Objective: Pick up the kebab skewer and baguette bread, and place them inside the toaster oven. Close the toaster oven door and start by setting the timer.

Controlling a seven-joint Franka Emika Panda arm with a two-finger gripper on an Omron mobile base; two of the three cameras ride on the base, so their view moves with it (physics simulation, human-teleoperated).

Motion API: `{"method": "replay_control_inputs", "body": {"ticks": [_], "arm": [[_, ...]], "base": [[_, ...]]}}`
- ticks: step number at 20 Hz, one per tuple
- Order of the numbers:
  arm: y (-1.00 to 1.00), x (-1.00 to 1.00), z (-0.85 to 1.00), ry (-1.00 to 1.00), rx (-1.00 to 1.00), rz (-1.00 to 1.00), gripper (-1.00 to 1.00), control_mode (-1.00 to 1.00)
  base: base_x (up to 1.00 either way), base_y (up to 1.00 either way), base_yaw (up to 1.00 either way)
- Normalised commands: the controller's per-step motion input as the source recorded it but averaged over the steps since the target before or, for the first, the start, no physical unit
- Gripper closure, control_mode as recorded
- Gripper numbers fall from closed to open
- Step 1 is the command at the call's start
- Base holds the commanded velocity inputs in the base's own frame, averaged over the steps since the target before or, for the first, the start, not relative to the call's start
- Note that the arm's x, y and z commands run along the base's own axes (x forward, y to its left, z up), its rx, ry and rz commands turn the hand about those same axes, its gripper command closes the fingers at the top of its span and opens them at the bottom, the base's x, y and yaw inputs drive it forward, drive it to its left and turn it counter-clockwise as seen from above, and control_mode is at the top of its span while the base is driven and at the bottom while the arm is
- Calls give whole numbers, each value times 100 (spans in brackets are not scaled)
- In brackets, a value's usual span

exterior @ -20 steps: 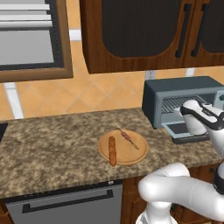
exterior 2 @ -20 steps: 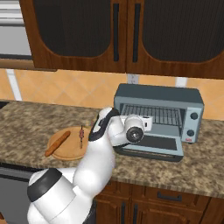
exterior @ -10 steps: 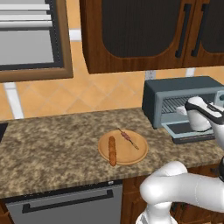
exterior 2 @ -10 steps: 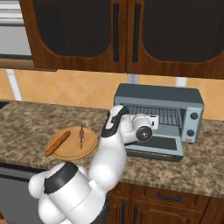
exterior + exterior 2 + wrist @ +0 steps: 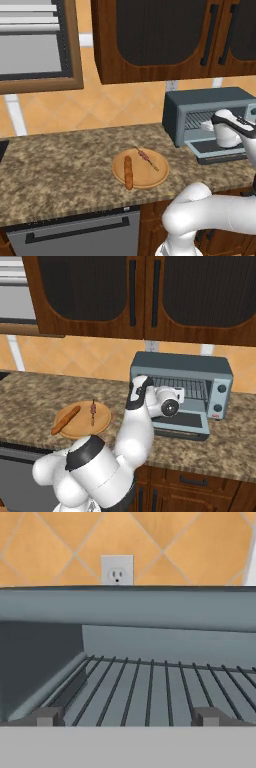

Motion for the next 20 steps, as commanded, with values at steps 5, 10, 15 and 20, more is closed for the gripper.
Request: {"method": "replay_control_inputs", "body": {"ticks": [5, 10, 15, 20], "arm": [[0, 8, -31, 0, 0, 0, -100, -100], [0, 18, -4, -1, 0, 0, -100, -100], [-4, 23, -2, -5, 0, 0, -100, -100], [-8, 17, -29, 0, 0, 0, -100, -100]], "base": [[0, 0, 0], [0, 0, 0], [0, 0, 0], [0, 0, 0]]}}
